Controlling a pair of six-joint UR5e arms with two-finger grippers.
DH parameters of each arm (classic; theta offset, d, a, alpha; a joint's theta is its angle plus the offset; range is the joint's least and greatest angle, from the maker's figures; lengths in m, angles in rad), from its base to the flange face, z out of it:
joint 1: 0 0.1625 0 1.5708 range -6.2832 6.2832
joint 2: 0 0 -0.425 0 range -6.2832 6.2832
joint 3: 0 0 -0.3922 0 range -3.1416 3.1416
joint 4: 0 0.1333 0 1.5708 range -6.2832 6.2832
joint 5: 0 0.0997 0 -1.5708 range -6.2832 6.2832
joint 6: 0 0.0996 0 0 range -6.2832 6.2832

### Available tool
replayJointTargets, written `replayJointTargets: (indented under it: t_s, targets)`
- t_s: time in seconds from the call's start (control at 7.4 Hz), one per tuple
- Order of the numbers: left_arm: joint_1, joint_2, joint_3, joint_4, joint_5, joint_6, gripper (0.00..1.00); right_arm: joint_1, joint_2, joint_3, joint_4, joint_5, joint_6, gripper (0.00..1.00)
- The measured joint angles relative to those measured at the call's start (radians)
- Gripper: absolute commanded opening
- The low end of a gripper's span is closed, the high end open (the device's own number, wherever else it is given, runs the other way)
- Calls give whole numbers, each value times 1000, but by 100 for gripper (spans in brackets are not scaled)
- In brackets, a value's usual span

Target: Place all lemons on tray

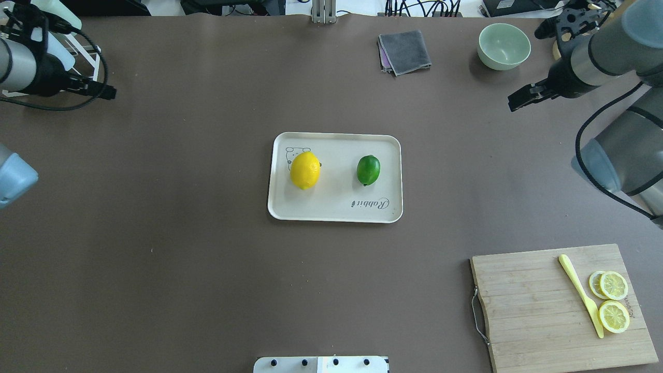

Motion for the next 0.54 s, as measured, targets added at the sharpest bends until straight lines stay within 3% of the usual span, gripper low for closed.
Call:
replayJointTargets:
  t_s: [0.27, 0.54]
  targets:
    - [-217, 83, 27, 67, -185, 230, 98, 138, -109, -5, -34, 36, -211, 100]
    - [-377, 95, 41, 293, -237, 510, 98, 308, -182, -8, -161, 128, -418, 100]
